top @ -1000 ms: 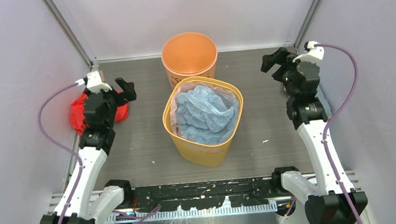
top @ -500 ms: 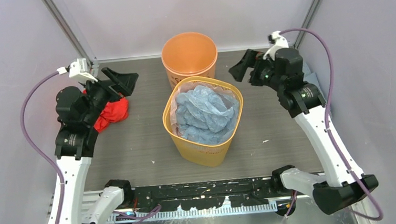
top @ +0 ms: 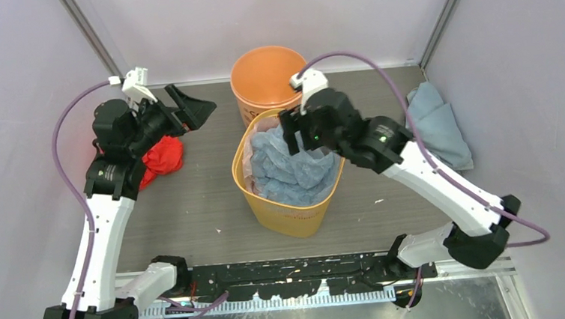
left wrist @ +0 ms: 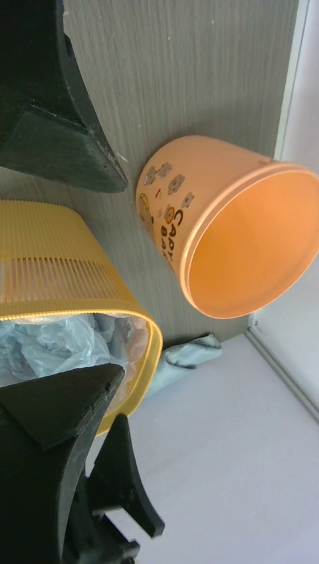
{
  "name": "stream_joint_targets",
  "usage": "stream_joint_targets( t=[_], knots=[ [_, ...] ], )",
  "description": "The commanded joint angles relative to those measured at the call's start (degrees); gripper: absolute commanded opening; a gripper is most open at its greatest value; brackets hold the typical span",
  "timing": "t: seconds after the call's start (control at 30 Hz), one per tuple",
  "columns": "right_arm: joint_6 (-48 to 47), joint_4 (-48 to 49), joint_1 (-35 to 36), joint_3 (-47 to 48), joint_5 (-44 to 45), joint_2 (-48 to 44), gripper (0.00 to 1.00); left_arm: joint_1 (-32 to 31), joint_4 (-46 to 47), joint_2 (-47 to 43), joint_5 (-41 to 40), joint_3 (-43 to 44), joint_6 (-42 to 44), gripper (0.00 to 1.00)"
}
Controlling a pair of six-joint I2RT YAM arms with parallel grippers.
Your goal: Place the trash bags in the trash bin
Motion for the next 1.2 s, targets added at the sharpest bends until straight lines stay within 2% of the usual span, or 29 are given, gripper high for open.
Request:
stream_joint_targets(
  t=[0.0, 0.1, 0.2, 0.3, 0.43, 0.57, 0.67, 0.7, 0.8, 0.87, 1.0, 1.03, 1.17],
  knots=[
    [-4.36, -0.21, 3.95, 1.15, 9.22, 2.92, 0.82, -2.84, 2.01, 0.65, 0.05, 1.95, 4.43, 1.0],
    [-5.64, 1.59, 4.0, 1.29, 10.21, 3.96, 0.83, -3.46, 0.01, 0.09, 0.06, 1.03, 5.89, 0.99],
    [-6.53, 2.3, 4.0, 2.14, 9.05, 4.53, 0.83, -3.53, -0.85, -3.71, -2.16, -3.4, 7.03, 0.98],
    [-6.13, 2.37, 4.02, 2.35, 4.81, 5.06, 0.83, -3.57, -0.42, -7.07, -2.95, -8.34, 6.65, 0.9],
    [-4.1, 3.73, 4.01, -0.06, -2.06, 5.32, 0.83, -3.56, -4.68, -5.96, -0.73, -8.78, 7.11, 0.8],
    [-2.43, 5.34, 4.0, -3.06, -5.75, 5.68, 0.82, -3.63, -5.85, -6.13, -0.43, -9.89, 7.96, 0.8],
    [-1.97, 4.59, 4.1, -3.63, -6.86, 6.66, 0.77, -3.66, -5.05, -6.75, 0.28, -11.34, 7.45, 0.8],
    [-1.8, 3.89, 4.1, -3.18, -6.09, 7.12, 0.73, -3.67, -4.61, -6.67, 0.8, -11.66, 7.1, 0.8],
    [-0.51, 2.06, 4.17, -2.45, -3.17, 6.92, 0.49, -3.63, -4.76, -6.24, 1.55, -11.31, 6.88, 0.79],
    [0.76, 2.55, 4.39, -2.92, -2.31, 5.19, 0.4, -3.61, -5.51, -6.19, 1.16, -10.84, 7.05, 0.79],
    [1.05, 2.46, 4.7, -1.11, -2.33, 2.67, 0.08, -3.67, -5.88, -5.74, 1.82, -10.17, 6.83, 0.78],
    [1.05, 1.98, 4.78, 0.0, -2.6, 2.29, 0.03, -3.68, -5.99, -5.54, 2.59, -9.8, 6.7, 0.78],
    [1.87, 2.49, 4.99, 2.64, -4.16, -1.12, 0.01, -3.91, -6.48, -4.72, 7.16, -6.92, 6.48, 0.84]
  ],
)
